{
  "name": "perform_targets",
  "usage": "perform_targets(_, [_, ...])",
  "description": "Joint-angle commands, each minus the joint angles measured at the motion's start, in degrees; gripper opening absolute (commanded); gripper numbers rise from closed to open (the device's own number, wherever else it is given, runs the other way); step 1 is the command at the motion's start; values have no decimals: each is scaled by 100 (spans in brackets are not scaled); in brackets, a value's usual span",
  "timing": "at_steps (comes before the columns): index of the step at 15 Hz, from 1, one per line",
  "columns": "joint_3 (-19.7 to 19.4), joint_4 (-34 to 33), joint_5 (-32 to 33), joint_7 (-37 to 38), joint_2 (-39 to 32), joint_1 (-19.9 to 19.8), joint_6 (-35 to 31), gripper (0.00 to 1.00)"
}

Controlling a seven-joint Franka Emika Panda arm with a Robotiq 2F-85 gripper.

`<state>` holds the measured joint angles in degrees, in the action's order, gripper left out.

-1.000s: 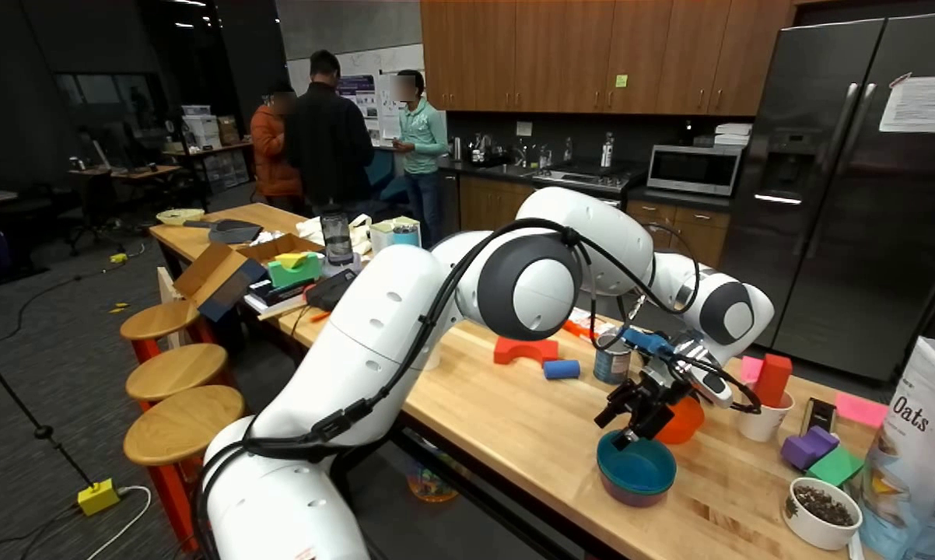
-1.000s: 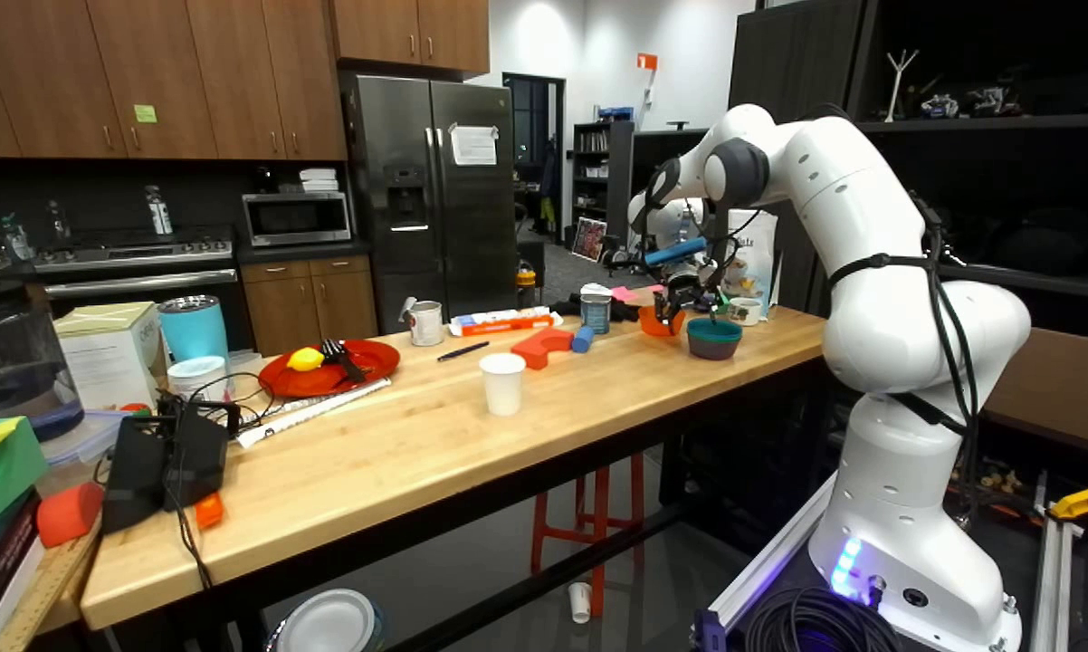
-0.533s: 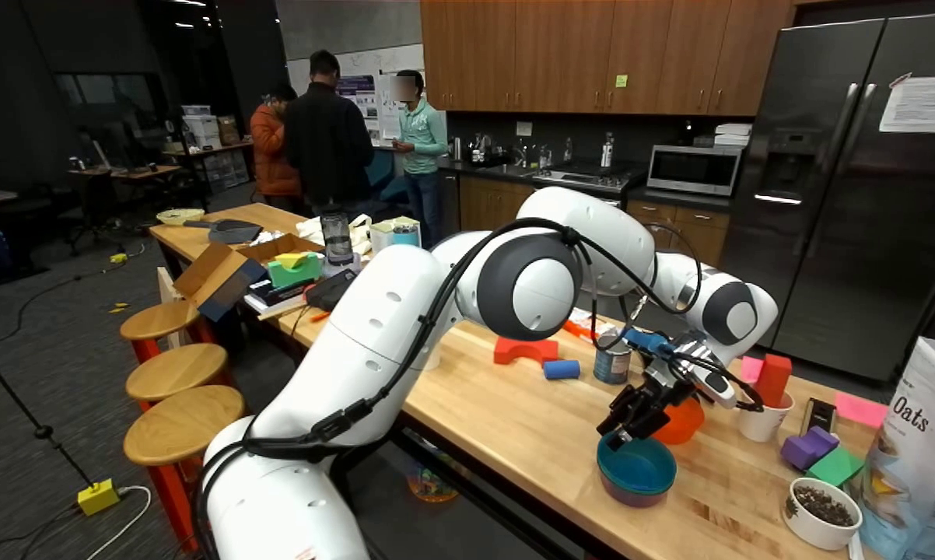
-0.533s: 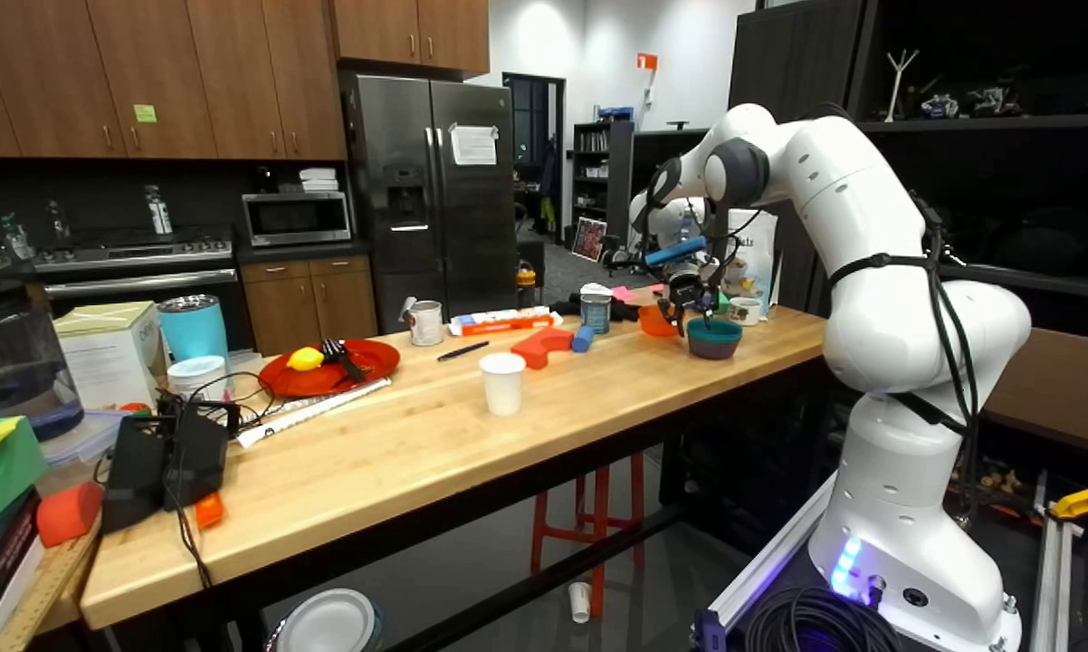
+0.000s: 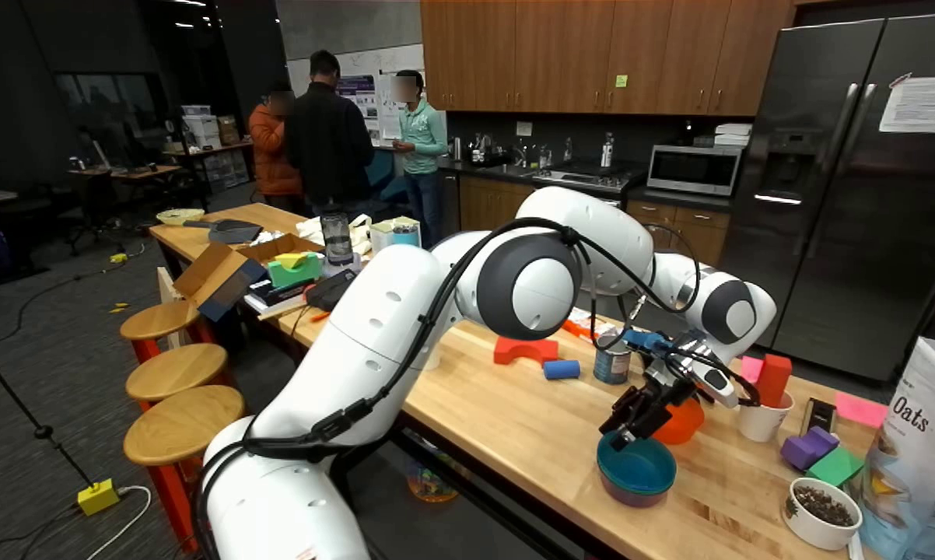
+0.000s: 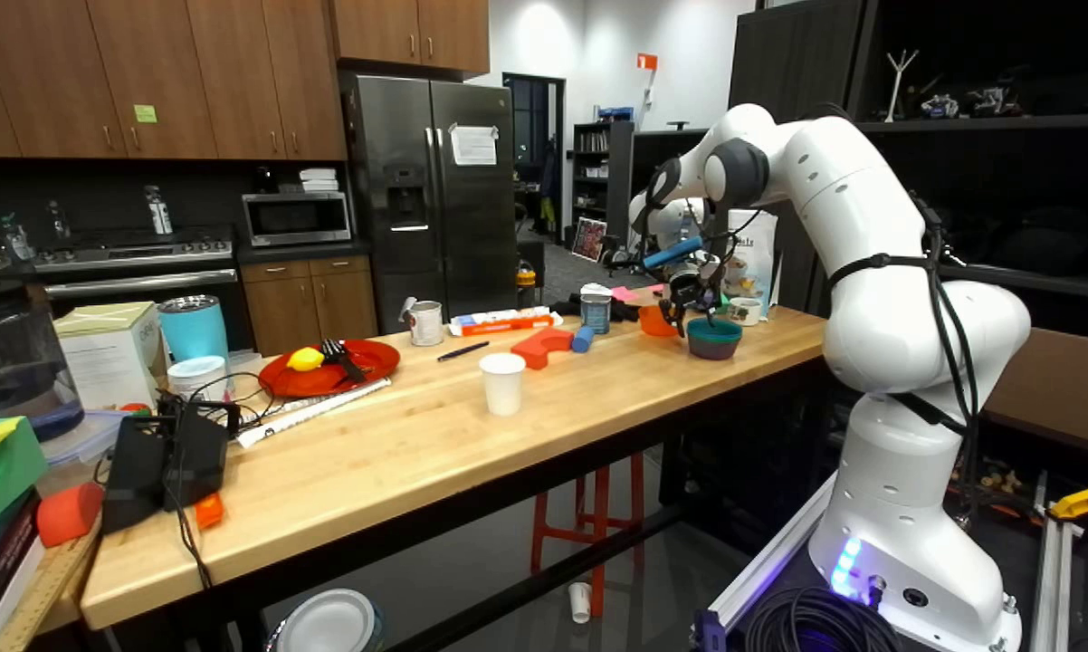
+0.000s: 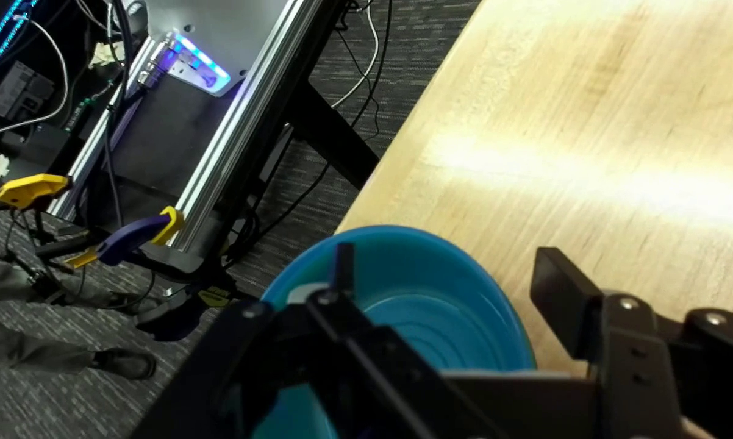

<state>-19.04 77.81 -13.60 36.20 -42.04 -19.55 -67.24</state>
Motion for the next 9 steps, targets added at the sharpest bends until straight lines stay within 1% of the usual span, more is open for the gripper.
perform_targets(1, [-27,-38,94,177,-3,29,41,99])
perform_targets(8, [-1,-118,89,258,-161,13,69,100])
perform_targets(9, [-2,-127,93,256,-185,13,72,98])
